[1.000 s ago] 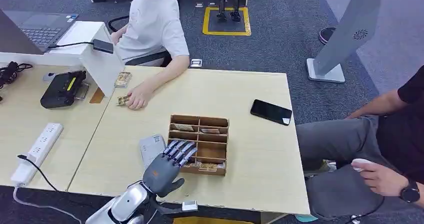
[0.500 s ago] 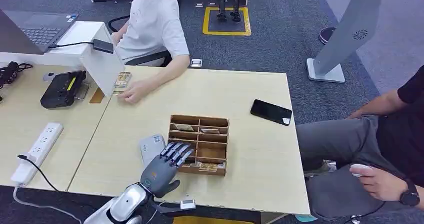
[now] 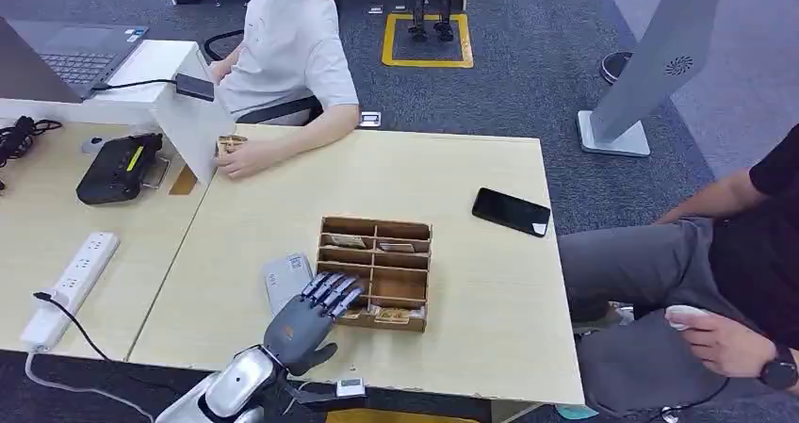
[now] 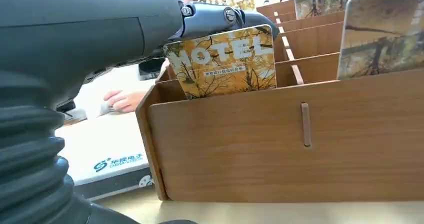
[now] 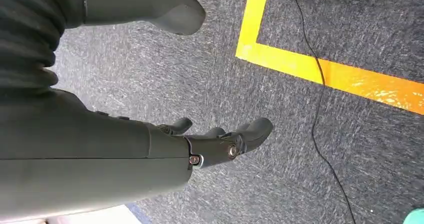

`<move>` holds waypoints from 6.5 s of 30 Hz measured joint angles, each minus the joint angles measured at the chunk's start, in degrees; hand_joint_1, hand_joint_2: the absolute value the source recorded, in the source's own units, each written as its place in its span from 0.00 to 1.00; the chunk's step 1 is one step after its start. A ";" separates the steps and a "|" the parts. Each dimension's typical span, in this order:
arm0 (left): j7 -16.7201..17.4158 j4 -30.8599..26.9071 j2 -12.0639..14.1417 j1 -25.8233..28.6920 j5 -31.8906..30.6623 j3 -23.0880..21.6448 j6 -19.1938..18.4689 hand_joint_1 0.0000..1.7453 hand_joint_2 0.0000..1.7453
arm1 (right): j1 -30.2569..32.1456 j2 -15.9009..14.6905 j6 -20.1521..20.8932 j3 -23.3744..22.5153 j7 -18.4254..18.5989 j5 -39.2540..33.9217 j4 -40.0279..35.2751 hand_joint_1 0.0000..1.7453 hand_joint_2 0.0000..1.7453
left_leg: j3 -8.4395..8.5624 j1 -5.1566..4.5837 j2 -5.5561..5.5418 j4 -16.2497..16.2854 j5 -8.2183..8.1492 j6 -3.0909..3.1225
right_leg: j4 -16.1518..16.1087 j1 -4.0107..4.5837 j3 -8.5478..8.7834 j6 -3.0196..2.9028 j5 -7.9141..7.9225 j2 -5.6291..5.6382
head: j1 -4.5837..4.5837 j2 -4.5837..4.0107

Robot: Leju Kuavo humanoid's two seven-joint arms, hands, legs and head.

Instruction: Pass the card to the sensor for recognition and then transmit it.

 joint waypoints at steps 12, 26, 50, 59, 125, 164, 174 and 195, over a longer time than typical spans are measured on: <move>-1.46 -0.48 0.02 0.01 2.16 1.36 1.01 0.00 1.00 | 0.04 0.00 0.00 0.59 -0.02 -0.28 0.00 0.00 1.00 | 0.00 0.00 0.00 0.00 0.00 -0.01 | 0.01 0.00 -0.01 0.00 0.00 0.00 | 0.00 0.00; -2.12 -1.71 0.37 0.03 3.52 2.80 1.09 0.00 1.00 | 0.08 0.00 0.00 0.74 -0.18 -0.70 0.00 0.00 1.00 | 0.00 0.00 0.00 0.00 0.00 -0.01 | 0.01 0.00 -0.01 0.00 0.00 0.00 | 0.00 -0.02; -7.30 -5.60 1.11 0.67 10.27 2.80 -0.90 0.00 1.00 | 0.16 0.00 0.02 1.51 0.15 -1.77 0.00 0.00 1.00 | -0.03 0.00 -0.01 0.00 0.00 -0.01 | 0.01 0.00 -0.01 0.00 -0.01 0.00 | 0.00 0.00; -7.43 -5.99 1.20 0.84 10.29 2.80 -1.18 0.00 1.00 | 0.15 0.00 0.04 1.92 0.02 -2.10 0.00 0.00 1.00 | -0.02 0.00 -0.01 0.00 0.00 0.00 | 0.01 0.00 -0.02 0.00 0.00 0.00 | 0.00 0.00; -4.85 -28.62 13.97 -11.23 13.74 17.69 -6.01 1.00 1.00 | 0.11 -0.07 -0.02 5.11 -0.44 -4.72 -0.02 0.00 1.00 | -0.01 0.02 0.01 0.00 0.05 0.00 | 0.07 0.00 -0.15 -0.03 0.02 0.00 | 0.02 -0.02; 4.31 -11.17 11.39 -11.04 -0.94 19.54 0.85 0.67 1.00 | 0.64 -0.07 -0.94 8.46 0.37 -5.20 -0.26 0.00 1.00 | -0.08 0.02 0.03 0.00 0.08 -0.05 | 0.08 0.01 -0.12 -0.03 0.05 0.02 | 0.00 0.00; 3.23 -11.19 10.95 -10.69 0.39 19.89 0.98 0.00 1.00 | 0.70 -0.07 -0.94 8.63 0.35 -5.68 -0.26 0.00 1.00 | -0.09 0.02 0.02 0.00 0.08 -0.05 | 0.08 0.01 -0.13 -0.03 0.05 0.01 | 0.00 0.00; -6.12 -20.61 12.87 6.91 17.73 29.74 3.94 0.00 1.00 | 1.73 -0.13 -0.98 8.59 -0.35 -9.20 -0.33 0.00 1.00 | -0.13 0.03 0.04 -0.03 0.04 -0.06 | 0.07 0.03 -0.16 -0.05 -0.02 0.03 | 0.00 0.00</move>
